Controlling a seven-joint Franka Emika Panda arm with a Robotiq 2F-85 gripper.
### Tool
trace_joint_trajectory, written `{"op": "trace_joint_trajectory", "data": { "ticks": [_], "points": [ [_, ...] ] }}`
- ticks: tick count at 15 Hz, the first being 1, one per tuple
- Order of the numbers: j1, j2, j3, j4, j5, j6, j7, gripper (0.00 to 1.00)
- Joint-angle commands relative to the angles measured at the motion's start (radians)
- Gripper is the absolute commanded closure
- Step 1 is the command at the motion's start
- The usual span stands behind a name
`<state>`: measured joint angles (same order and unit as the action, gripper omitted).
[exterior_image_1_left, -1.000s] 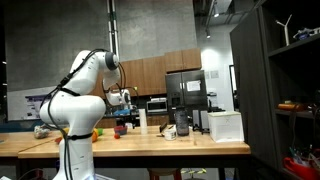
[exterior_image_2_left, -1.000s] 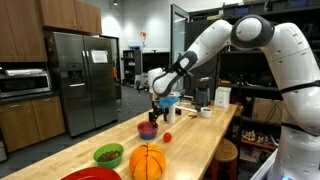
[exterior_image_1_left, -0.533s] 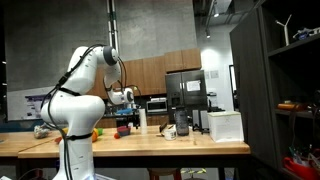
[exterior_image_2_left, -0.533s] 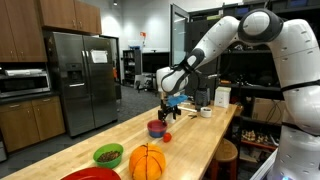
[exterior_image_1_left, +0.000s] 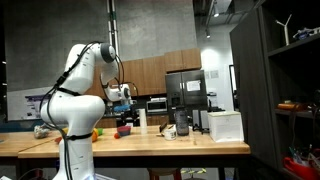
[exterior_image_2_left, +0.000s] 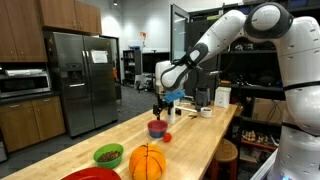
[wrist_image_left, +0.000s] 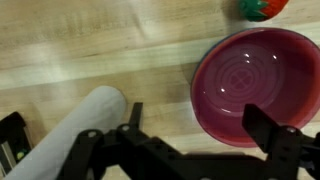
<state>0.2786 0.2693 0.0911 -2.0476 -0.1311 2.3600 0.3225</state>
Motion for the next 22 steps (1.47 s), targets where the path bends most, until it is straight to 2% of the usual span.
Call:
{"op": "trace_joint_trajectory", "data": {
  "ticks": [1, 13, 22],
  "points": [
    [0.014, -0.029, 0.03, 0.01, -0.023, 0.014, 0.008, 0.0],
    [0.104, 0.095, 0.135, 0.242, -0.007, -0.03, -0.094, 0.0],
    [0.153, 0.261, 0.233, 0.421, 0.052, -0.072, -0.325, 0.0]
  ]
}}
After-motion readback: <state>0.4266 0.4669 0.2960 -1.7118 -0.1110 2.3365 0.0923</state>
